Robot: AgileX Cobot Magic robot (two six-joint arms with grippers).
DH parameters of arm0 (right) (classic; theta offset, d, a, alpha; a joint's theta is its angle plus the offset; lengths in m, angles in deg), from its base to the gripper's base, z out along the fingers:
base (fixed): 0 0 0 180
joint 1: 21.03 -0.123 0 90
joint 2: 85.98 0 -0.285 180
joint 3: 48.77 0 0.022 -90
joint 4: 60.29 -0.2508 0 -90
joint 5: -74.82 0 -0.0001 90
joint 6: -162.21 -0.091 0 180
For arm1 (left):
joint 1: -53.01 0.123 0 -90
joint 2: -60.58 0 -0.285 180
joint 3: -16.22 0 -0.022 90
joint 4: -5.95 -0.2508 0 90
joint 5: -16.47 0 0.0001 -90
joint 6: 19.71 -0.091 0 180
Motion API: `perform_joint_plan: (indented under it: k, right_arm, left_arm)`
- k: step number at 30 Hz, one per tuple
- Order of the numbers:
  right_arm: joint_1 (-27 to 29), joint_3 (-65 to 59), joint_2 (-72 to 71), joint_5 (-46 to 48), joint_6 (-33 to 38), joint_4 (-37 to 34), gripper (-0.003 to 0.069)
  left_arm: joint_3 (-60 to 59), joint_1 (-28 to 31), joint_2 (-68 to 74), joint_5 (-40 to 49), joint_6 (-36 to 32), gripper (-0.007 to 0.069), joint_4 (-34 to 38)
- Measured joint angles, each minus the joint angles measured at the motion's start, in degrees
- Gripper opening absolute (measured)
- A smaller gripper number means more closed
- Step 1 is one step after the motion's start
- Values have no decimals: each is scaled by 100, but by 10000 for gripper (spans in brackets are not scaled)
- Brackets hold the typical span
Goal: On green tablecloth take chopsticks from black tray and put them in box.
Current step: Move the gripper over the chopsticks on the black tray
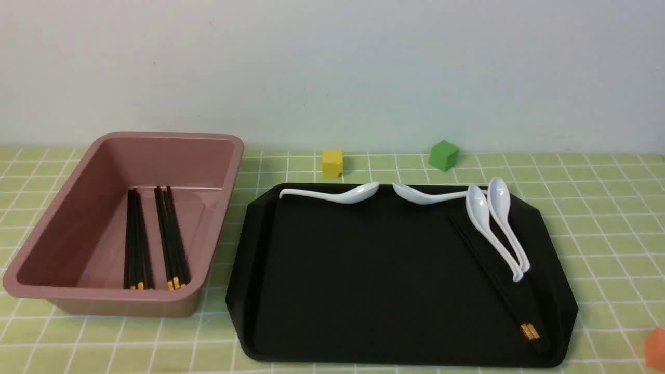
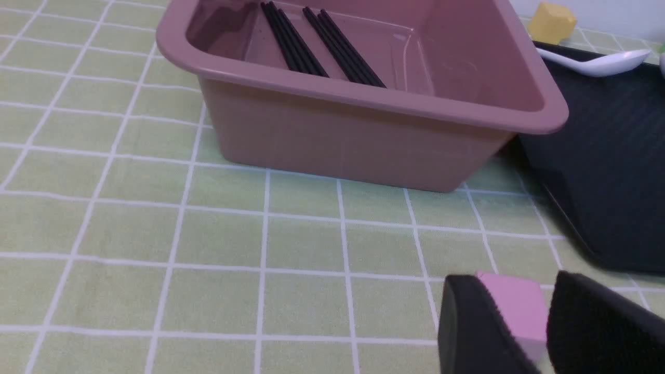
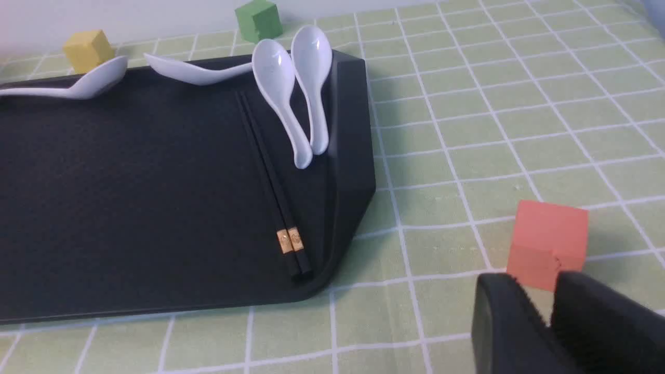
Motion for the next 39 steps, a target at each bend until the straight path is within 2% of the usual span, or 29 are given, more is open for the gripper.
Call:
perform_joint_plan:
  k: [39]
  right_arm:
    - [0, 0, 0, 0, 0, 0, 209]
  left_arm:
    - [0, 0, 0, 0, 0, 238, 0]
